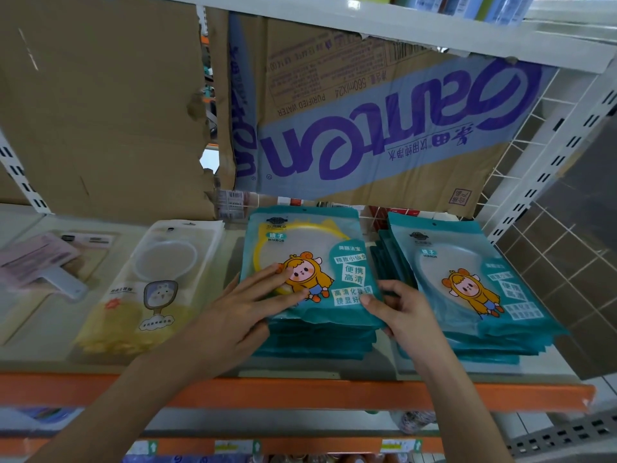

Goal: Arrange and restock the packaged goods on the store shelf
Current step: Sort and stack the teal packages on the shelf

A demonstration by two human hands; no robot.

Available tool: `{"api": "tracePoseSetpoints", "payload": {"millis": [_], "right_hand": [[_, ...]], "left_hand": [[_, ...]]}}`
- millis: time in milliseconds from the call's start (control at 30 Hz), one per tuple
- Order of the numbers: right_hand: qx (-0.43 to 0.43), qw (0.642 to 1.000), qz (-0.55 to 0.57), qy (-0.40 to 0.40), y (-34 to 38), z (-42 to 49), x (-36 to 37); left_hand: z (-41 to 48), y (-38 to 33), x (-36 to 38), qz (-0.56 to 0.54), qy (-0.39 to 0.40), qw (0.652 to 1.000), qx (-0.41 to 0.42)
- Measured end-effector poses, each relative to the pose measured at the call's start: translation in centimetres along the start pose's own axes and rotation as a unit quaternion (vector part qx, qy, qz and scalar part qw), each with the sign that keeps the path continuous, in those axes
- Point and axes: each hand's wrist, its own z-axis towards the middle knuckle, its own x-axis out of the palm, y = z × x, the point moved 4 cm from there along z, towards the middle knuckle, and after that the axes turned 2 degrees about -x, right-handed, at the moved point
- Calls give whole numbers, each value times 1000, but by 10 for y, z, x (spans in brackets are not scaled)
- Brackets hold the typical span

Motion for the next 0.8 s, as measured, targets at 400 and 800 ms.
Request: {"api": "tracePoseSetpoints", "payload": {"millis": [400,800], "right_hand": [[-14,999,-42,13,36,32,11],[14,993,-108,35,36,71,26]], "left_hand": [[46,34,-30,-444,-140,841,-276],[87,60,-18,-453,-114,821,-328]]}}
